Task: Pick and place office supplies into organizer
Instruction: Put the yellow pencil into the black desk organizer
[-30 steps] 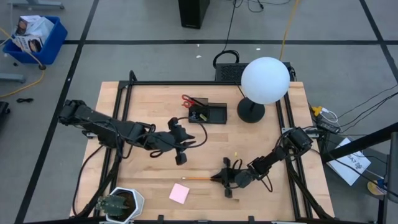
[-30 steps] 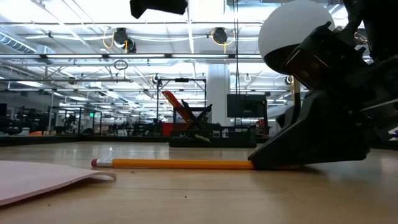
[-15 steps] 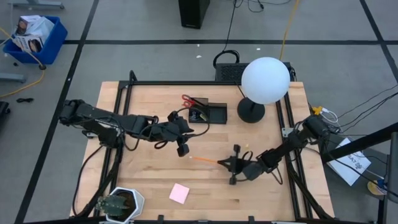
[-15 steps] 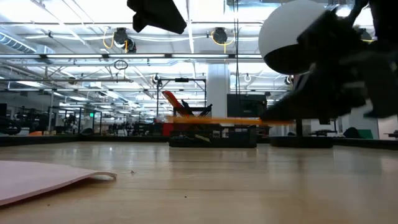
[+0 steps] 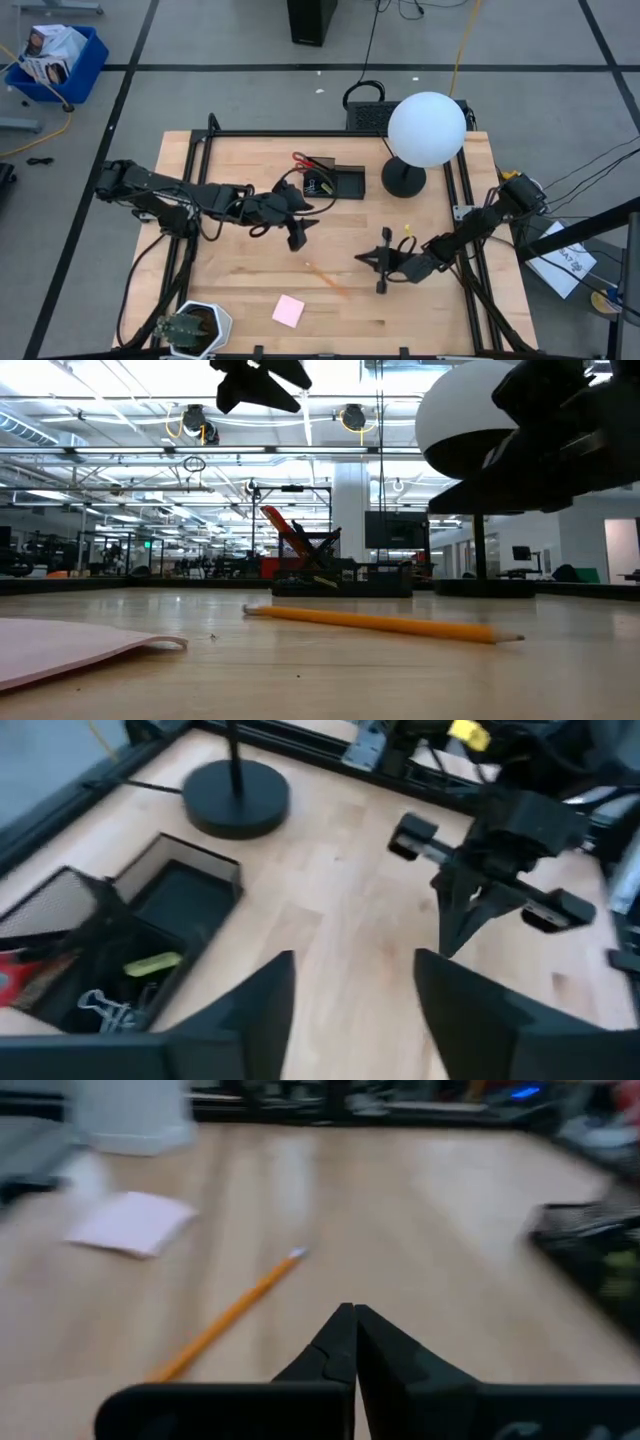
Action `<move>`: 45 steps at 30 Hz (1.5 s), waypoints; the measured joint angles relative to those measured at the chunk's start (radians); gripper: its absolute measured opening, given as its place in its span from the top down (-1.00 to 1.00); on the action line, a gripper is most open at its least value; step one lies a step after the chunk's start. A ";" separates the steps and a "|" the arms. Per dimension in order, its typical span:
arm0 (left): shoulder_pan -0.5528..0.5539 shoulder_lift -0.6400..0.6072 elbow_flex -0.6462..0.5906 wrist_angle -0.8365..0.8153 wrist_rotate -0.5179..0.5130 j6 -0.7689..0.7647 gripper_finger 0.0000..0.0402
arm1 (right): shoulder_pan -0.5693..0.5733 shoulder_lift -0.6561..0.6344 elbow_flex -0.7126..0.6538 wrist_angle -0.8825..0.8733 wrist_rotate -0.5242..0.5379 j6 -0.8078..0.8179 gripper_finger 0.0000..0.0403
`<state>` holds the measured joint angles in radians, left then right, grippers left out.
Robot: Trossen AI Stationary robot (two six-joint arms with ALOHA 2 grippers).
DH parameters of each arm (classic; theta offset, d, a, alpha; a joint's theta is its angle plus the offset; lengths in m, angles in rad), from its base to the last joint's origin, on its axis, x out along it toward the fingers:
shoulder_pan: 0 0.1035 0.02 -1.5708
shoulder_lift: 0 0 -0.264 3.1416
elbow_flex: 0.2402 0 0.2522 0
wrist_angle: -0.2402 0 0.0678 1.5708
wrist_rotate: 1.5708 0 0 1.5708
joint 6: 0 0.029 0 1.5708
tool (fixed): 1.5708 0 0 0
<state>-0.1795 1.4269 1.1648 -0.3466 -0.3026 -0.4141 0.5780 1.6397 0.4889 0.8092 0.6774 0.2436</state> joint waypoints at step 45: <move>-0.076 0.000 0.000 0.007 -0.065 0.020 -0.05 | 0.053 0.496 0.261 -0.077 -0.037 0.311 0.18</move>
<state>-0.2556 1.4269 1.1645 -0.3392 -0.3672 -0.3944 0.6307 2.1353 0.7494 0.7322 0.6407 0.5549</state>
